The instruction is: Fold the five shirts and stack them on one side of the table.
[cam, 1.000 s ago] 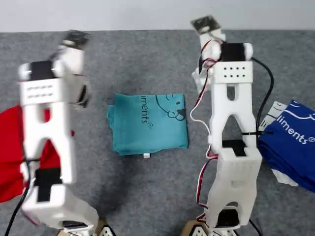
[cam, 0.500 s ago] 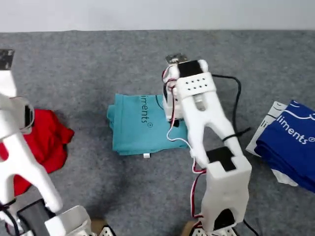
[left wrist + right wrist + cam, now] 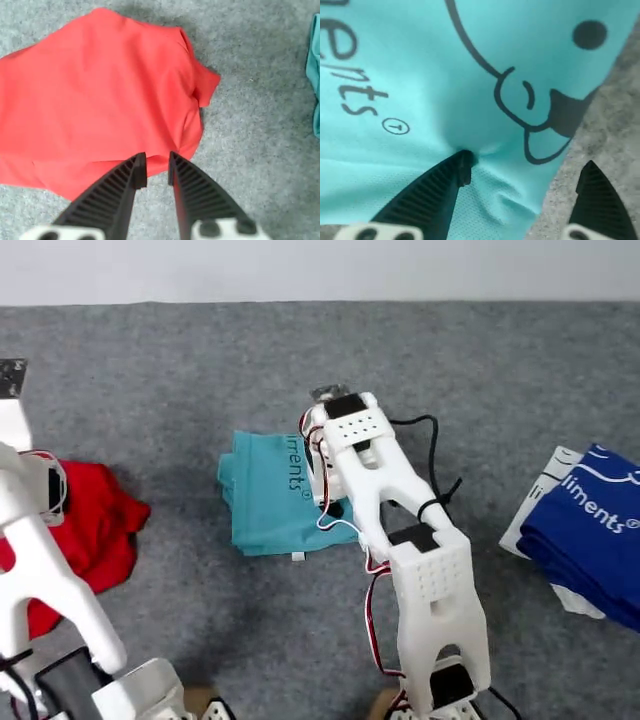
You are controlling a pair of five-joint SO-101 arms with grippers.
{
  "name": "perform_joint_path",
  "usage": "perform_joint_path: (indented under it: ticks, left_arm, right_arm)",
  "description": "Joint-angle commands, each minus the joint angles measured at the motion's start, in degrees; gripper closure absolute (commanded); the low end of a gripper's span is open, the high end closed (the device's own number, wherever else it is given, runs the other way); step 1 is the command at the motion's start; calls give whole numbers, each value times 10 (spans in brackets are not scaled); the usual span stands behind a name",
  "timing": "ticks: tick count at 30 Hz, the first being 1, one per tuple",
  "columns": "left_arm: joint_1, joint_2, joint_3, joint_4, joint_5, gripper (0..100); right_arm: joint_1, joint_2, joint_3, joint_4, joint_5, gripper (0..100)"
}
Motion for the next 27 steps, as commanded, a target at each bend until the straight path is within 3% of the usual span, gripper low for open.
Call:
perform_joint_path:
  ticks: [1,6,9,19,23,27]
  left_arm:
    - [-3,-21,-2,-17,-5,913]
    - [-1,-18,-1,-22,-4,913]
    - [-1,-18,-1,-24,-4,913]
    - [1,-21,-1,-21,-2,913]
    - [-1,-21,-2,-12,-3,913]
    - [-1,-22,-3,-3,-4,913]
  right_arm:
    - [-7,15,-3,-6,-6,670]
    - [-7,22,-4,-2,-1,852]
    - [-5,22,-11,9,41,977]
    - [23,19,-96,148,148,988]
    - [79,-30,-96,145,262,988]
    - [144,-68,-98,145,451,988]
